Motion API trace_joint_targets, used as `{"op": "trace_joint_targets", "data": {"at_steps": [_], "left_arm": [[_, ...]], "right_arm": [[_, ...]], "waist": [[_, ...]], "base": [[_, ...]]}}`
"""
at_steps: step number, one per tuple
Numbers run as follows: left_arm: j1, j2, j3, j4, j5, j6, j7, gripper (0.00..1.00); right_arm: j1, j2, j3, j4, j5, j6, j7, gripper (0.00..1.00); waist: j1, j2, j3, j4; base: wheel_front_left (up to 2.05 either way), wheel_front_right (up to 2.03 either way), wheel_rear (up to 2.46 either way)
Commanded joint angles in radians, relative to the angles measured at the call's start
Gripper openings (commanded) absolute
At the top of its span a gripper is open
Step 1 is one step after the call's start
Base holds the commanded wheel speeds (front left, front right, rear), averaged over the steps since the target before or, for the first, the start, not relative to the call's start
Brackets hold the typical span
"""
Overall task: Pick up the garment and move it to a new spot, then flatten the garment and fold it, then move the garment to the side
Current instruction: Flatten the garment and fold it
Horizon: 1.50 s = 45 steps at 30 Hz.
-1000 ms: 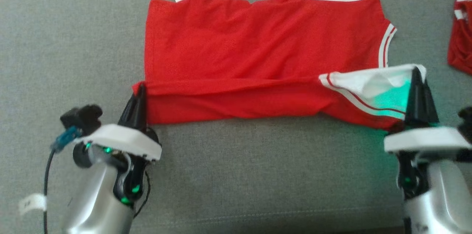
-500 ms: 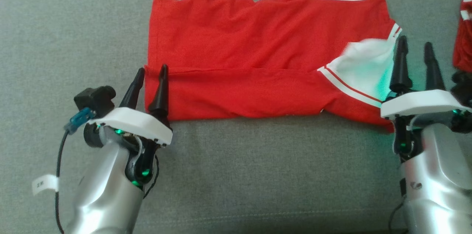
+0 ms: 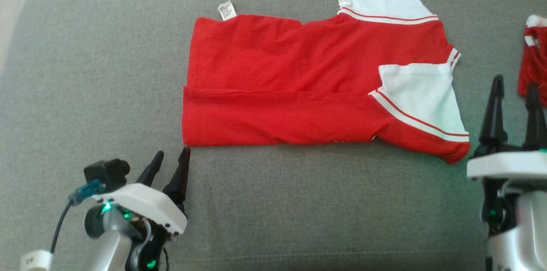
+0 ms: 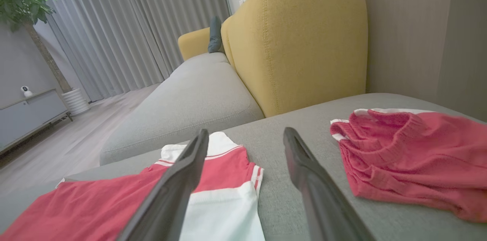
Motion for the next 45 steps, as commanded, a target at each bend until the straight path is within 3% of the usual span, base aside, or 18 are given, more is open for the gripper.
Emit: {"op": "trace_joint_targets", "data": {"at_steps": [1,13,20,21,23,25,32,38,43,44,45], "left_arm": [[-0.028,0.022,0.028,-0.044,-0.008,0.011,0.015,1.00],[-0.068,-0.006,0.058,-0.033,-0.078,0.087,0.136,1.00],[-0.098,-0.017,0.079,0.009,-0.115,0.085,0.144,1.00],[-0.102,-0.017,0.078,0.013,-0.116,0.083,0.144,0.95],[-0.108,-0.018,0.071,0.015,-0.116,0.077,0.147,0.38],[-0.111,-0.019,0.065,0.010,-0.117,0.072,0.150,0.00],[-0.097,-0.006,0.068,-0.042,-0.105,0.076,0.123,0.00],[-0.073,0.003,0.075,-0.087,-0.102,0.085,0.109,0.00],[-0.057,-0.004,0.070,-0.111,-0.104,0.092,0.100,0.00],[-0.056,-0.006,0.069,-0.111,-0.103,0.092,0.098,0.00],[-0.056,-0.007,0.067,-0.110,-0.103,0.092,0.095,0.00]], "right_arm": [[-0.006,-0.006,0.030,-0.054,0.010,0.007,0.008,1.00],[0.054,-0.006,0.088,-0.170,0.047,0.007,0.054,1.00],[0.058,-0.006,0.100,-0.175,0.051,0.007,0.055,1.00],[0.058,-0.006,0.101,-0.175,0.051,0.007,0.054,1.00],[0.058,-0.006,0.102,-0.174,0.050,0.007,0.054,1.00],[0.060,-0.006,0.102,-0.168,0.042,0.007,0.061,1.00],[0.088,-0.006,0.097,-0.099,-0.001,0.007,0.182,1.00],[0.079,-0.006,0.094,-0.040,0.012,0.007,0.224,1.00],[0.036,-0.006,0.088,0.081,0.010,0.007,0.275,1.00],[0.027,-0.006,0.092,0.102,0.006,0.007,0.281,0.96],[0.018,-0.006,0.096,0.122,0.009,0.007,0.287,0.75]], "waist": [[0.0000,0.0000,-0.004,0.000],[0.0000,0.0000,0.037,-0.043],[0.0000,0.0000,0.062,-0.071],[0.0000,0.0000,0.065,-0.075],[0.0000,0.0000,0.069,-0.080],[0.0000,0.0000,0.073,-0.082],[0.0000,0.0000,0.079,-0.075],[0.0000,0.0000,0.082,-0.055],[0.0000,0.0000,0.081,-0.034],[0.0000,0.0000,0.079,-0.031],[0.0000,0.0000,0.078,-0.029]], "base": [[0.00,0.00,0.00],[0.00,0.00,0.00],[0.00,0.00,0.00],[0.00,0.00,0.00],[0.00,0.00,0.00],[0.00,0.00,0.00],[0.00,0.00,0.00],[0.00,0.00,0.00],[0.00,0.00,0.00],[0.00,0.00,0.00],[0.00,0.00,0.00]]}}
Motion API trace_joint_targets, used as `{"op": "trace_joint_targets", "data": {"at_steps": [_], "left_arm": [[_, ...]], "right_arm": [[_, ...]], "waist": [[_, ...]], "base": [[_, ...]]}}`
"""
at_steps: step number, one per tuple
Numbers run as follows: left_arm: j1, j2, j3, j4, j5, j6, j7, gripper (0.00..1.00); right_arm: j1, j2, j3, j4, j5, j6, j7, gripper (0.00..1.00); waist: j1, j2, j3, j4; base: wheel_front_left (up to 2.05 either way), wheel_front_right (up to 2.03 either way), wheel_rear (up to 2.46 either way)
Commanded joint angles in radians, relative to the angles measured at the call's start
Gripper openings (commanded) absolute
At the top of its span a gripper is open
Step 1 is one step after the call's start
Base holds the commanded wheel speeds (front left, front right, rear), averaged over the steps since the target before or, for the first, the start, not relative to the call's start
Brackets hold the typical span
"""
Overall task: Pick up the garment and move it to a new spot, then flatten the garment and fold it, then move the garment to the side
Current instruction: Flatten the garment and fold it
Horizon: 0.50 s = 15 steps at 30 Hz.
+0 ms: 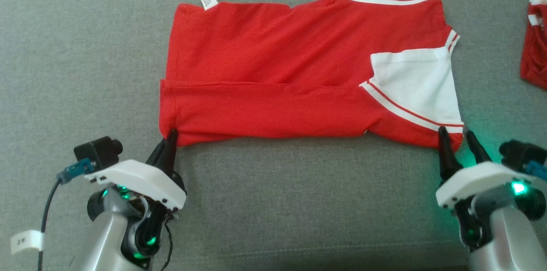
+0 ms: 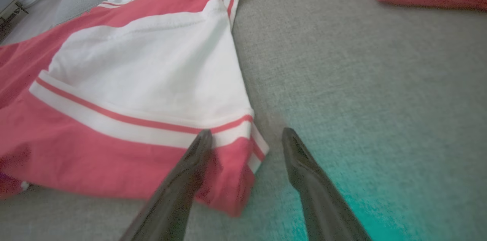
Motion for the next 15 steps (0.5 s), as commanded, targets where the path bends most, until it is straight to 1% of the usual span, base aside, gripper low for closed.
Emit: {"op": "trace_joint_targets", "data": {"at_steps": [1,2,3,6,8,11,15], "left_arm": [[-0.016,0.012,0.032,-0.031,0.006,0.003,-0.017,0.00],[-0.016,0.011,0.031,-0.028,0.006,0.002,-0.021,0.00],[-0.016,0.009,0.030,-0.025,0.007,0.002,-0.025,0.00],[-0.013,0.005,0.027,-0.018,0.006,-0.001,-0.034,0.00],[-0.006,0.007,0.027,-0.020,0.008,-0.002,-0.040,0.00],[0.018,0.015,0.024,-0.042,0.011,-0.001,-0.046,0.00],[0.088,0.025,0.014,-0.101,0.013,0.007,-0.043,0.00]], "right_arm": [[-0.041,-0.006,0.032,-0.001,0.010,0.007,0.013,0.49],[-0.049,-0.006,0.036,0.015,0.017,0.007,0.018,0.35],[-0.056,-0.006,0.037,0.027,0.019,0.007,0.019,0.00],[-0.068,-0.006,0.027,0.043,0.011,0.007,0.020,0.00],[-0.067,-0.006,-0.003,0.030,-0.013,0.007,0.013,0.00],[-0.047,-0.006,-0.057,-0.021,-0.054,0.007,0.018,0.00],[0.012,-0.006,-0.108,-0.112,-0.088,0.007,0.057,0.00]], "waist": [[0.0000,0.0000,-0.005,0.005],[0.0000,0.0000,-0.008,0.006],[0.0000,0.0000,-0.011,0.007],[0.0000,0.0000,-0.025,0.009],[0.0000,0.0000,-0.035,0.009],[0.0000,0.0000,-0.047,0.008],[0.0000,0.0000,-0.059,0.004]], "base": [[0.00,0.00,0.00],[0.00,0.00,0.00],[0.00,0.00,0.00],[0.00,0.00,0.00],[0.00,0.00,0.00],[0.00,0.00,0.00],[0.00,0.00,0.00]]}}
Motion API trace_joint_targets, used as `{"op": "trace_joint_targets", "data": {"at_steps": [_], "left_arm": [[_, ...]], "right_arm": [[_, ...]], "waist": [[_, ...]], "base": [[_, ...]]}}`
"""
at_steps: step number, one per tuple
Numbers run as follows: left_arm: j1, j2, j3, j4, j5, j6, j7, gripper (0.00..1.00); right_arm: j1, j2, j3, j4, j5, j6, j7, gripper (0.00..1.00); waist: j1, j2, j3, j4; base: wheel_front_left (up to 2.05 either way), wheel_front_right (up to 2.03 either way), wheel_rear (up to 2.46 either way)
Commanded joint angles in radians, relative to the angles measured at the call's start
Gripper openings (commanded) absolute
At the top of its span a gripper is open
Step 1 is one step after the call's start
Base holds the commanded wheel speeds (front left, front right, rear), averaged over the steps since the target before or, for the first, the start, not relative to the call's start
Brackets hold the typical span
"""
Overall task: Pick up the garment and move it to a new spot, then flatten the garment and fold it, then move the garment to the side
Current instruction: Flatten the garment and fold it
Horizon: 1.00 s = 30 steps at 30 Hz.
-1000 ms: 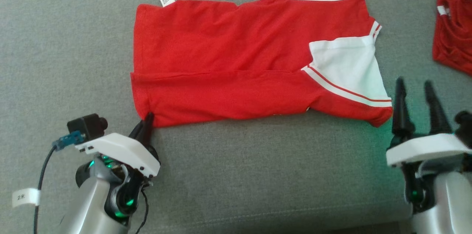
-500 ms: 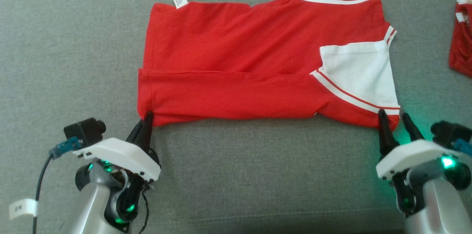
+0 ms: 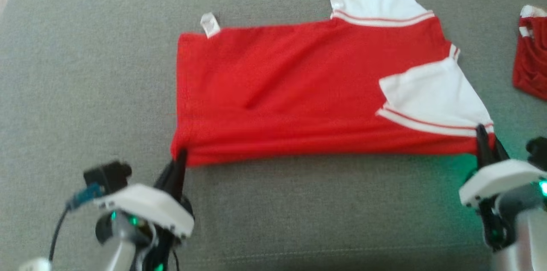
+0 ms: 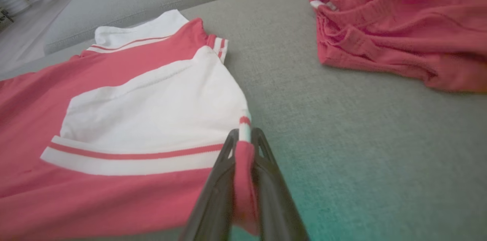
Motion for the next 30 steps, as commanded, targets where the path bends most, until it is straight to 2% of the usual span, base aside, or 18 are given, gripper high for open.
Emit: {"op": "trace_joint_targets", "data": {"at_steps": [1,9,10,11,12,13,16,23,30], "left_arm": [[0.021,0.027,0.037,-0.053,0.003,0.011,-0.005,0.00],[0.186,0.008,0.004,-0.152,-0.013,0.055,0.016,0.00],[0.193,0.008,0.001,-0.153,-0.010,0.058,0.015,0.06],[0.196,0.007,-0.002,-0.152,-0.006,0.060,0.013,0.40],[0.198,0.007,-0.004,-0.151,-0.005,0.061,0.012,1.00],[0.198,0.006,-0.004,-0.150,-0.005,0.063,0.011,1.00],[0.192,0.022,0.003,-0.159,0.004,0.067,0.010,1.00],[0.127,0.112,0.045,-0.199,0.043,0.072,0.030,1.00],[-0.127,0.233,0.038,-0.147,0.109,0.021,0.141,1.00]], "right_arm": [[0.030,-0.008,0.000,-0.058,-0.006,0.006,0.014,0.00],[0.173,-0.008,-0.010,-0.183,0.025,0.006,0.073,0.00],[0.187,-0.008,-0.010,-0.191,0.030,0.006,0.074,0.00],[0.199,-0.008,-0.012,-0.198,0.035,0.006,0.074,0.22],[0.210,-0.008,-0.013,-0.204,0.040,0.006,0.075,0.49],[0.219,-0.008,-0.014,-0.210,0.044,0.006,0.075,1.00],[0.239,-0.008,-0.017,-0.233,0.053,0.006,0.070,1.00],[0.235,-0.008,-0.021,-0.314,0.050,0.006,0.046,1.00],[0.147,-0.008,0.066,-0.377,0.023,0.006,0.056,1.00]], "waist": [[0.0000,0.0000,-0.004,-0.003],[0.0000,0.0000,-0.013,0.001],[0.0000,0.0000,-0.014,0.002],[0.0000,0.0000,-0.015,0.002],[0.0000,0.0000,-0.016,0.001],[0.0000,0.0000,-0.017,0.000],[0.0000,0.0000,-0.014,-0.007],[0.0000,0.0000,-0.002,-0.024],[0.0000,0.0000,0.050,-0.034]], "base": [[0.00,0.00,0.00],[0.00,0.00,0.00],[0.00,0.00,0.00],[0.00,0.00,0.00],[0.00,0.00,0.00],[0.00,0.00,0.00],[0.00,0.00,0.00],[0.00,0.00,0.00],[0.00,0.00,0.00]]}}
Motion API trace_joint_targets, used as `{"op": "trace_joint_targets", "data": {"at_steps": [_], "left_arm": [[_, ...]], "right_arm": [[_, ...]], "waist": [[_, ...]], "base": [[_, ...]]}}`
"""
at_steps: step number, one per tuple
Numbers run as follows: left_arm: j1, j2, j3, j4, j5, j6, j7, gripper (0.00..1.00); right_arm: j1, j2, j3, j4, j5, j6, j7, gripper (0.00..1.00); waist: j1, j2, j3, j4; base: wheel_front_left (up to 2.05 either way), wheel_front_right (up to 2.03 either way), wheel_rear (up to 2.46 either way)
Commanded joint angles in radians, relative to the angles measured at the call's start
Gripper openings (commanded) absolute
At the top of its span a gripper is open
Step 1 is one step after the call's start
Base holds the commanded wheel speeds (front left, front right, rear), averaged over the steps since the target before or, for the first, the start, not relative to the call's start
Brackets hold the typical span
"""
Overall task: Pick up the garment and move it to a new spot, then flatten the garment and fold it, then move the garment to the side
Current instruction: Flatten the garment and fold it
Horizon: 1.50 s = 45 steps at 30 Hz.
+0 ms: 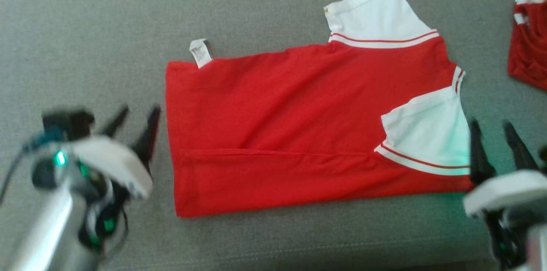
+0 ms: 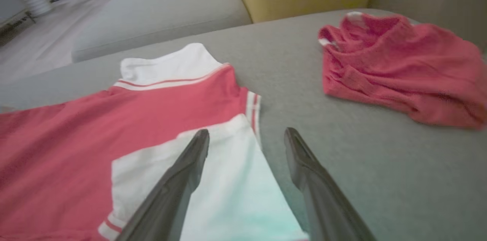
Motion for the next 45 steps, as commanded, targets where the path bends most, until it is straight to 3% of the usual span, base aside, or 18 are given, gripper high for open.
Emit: {"op": "trace_joint_targets", "data": {"at_steps": [1,6,11,24,26,28,37,42,45], "left_arm": [[-0.051,0.034,0.034,-0.018,0.012,-0.005,0.006,1.00],[-0.226,0.040,-0.006,0.098,0.048,-0.037,0.060,1.00],[-0.342,0.017,-0.040,0.213,0.092,-0.044,0.049,1.00],[-0.468,-0.013,-0.099,0.386,0.137,-0.081,0.018,1.00],[-0.473,-0.014,-0.111,0.391,0.138,-0.093,0.024,0.42],[-0.477,-0.016,-0.120,0.389,0.137,-0.101,0.031,0.00],[-0.489,-0.030,-0.126,0.339,0.145,-0.097,-0.022,0.00],[-0.488,-0.069,-0.125,0.289,0.137,-0.087,-0.082,0.00],[-0.485,-0.100,-0.136,0.260,0.134,-0.083,-0.110,0.00]], "right_arm": [[-0.043,-0.011,0.032,-0.042,-0.007,0.007,0.004,1.00],[-0.126,-0.015,0.108,-0.043,-0.027,0.007,0.013,1.00],[-0.186,-0.031,0.146,-0.040,-0.029,0.007,0.011,1.00],[-0.258,-0.073,0.183,-0.030,-0.026,0.007,0.009,1.00],[-0.269,-0.083,0.189,-0.032,-0.026,0.007,0.014,1.00],[-0.285,-0.100,0.196,-0.036,-0.030,0.007,0.023,1.00],[-0.474,-0.160,0.226,0.031,-0.048,0.007,0.097,1.00],[-0.664,-0.187,0.216,0.215,-0.074,0.007,0.154,1.00],[-0.800,-0.211,0.185,0.398,-0.121,0.007,0.201,1.00]], "waist": [[0.0000,0.0000,0.020,-0.006],[0.0000,0.0000,0.074,-0.016],[0.0000,0.0000,0.127,-0.022],[0.0000,0.0000,0.188,-0.029],[0.0000,0.0000,0.188,-0.027],[0.0000,0.0000,0.188,-0.023],[0.0000,0.0000,0.192,0.020],[0.0000,0.0000,0.209,0.077],[0.0000,0.0000,0.228,0.134]], "base": [[0.00,0.00,0.00],[0.00,0.00,0.00],[0.00,0.00,0.00],[0.00,0.00,0.00],[0.00,0.00,0.00],[0.00,0.00,0.00],[0.00,0.00,0.00],[0.00,0.00,0.00],[0.00,0.00,0.00]]}}
